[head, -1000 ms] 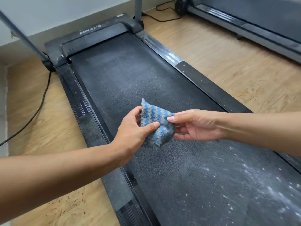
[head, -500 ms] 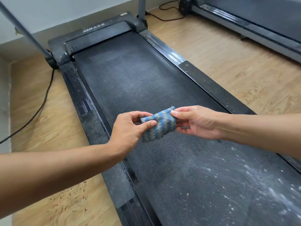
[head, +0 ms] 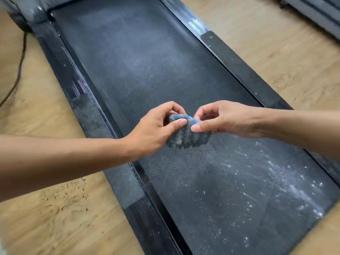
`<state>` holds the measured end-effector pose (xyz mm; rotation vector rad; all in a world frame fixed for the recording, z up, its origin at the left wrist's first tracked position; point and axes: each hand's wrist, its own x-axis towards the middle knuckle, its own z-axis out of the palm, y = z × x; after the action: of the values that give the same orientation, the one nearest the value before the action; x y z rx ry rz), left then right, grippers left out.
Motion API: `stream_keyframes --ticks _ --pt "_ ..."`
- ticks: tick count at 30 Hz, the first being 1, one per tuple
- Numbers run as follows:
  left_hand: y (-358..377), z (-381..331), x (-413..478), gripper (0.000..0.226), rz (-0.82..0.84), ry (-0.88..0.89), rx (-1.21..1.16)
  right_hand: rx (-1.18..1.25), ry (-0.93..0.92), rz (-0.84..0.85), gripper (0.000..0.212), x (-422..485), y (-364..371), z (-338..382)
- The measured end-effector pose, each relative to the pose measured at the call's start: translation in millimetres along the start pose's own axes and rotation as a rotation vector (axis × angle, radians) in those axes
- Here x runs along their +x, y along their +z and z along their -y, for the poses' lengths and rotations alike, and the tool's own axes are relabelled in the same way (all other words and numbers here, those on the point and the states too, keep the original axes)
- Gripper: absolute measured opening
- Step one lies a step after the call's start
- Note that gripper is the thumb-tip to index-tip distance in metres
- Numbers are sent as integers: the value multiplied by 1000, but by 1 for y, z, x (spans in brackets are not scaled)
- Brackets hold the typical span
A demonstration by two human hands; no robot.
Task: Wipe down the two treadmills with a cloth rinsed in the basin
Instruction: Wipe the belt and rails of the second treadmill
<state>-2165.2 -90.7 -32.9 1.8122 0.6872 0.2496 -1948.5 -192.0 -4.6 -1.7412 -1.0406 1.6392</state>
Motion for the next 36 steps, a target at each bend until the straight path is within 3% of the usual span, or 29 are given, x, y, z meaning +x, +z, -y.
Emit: stream_keyframes --ticks 5,9,12,15,18,20,22,26,29,33,36 --pt "-10 8 -7 11 -140 -174 -126 270 -50 -7 5 24 11 2" --pt "-21 -1 -18 15 -289 -250 -148 360 -44 141 23 48 25 -1" --pt "-20 -9 -24 13 -296 -307 -112 389 -26 191 38 67 34 -8" --pt "-16 -6 -34 24 -304 -507 186 395 -6 201 36 79 48 -18" --pt "-25 8 -51 48 -274 -783 674 122 -84 109 18 84 72 -27" --pt "-27 26 -62 57 -278 -833 847 -140 -204 21 17 85 82 -27" --pt "-23 53 -74 63 -333 -872 942 -207 -261 -19 18 88 88 -24" --pt "13 103 -76 88 -656 -940 639 -238 -262 -115 23 101 82 -14" --pt "47 123 -69 80 -919 -866 654 -427 -341 -207 17 101 66 -8" --pt "48 138 -71 66 -974 -812 647 -610 -427 -277 18 90 68 -10" --pt "46 140 -74 67 -979 -768 654 -859 -363 -152 21 84 103 -37"
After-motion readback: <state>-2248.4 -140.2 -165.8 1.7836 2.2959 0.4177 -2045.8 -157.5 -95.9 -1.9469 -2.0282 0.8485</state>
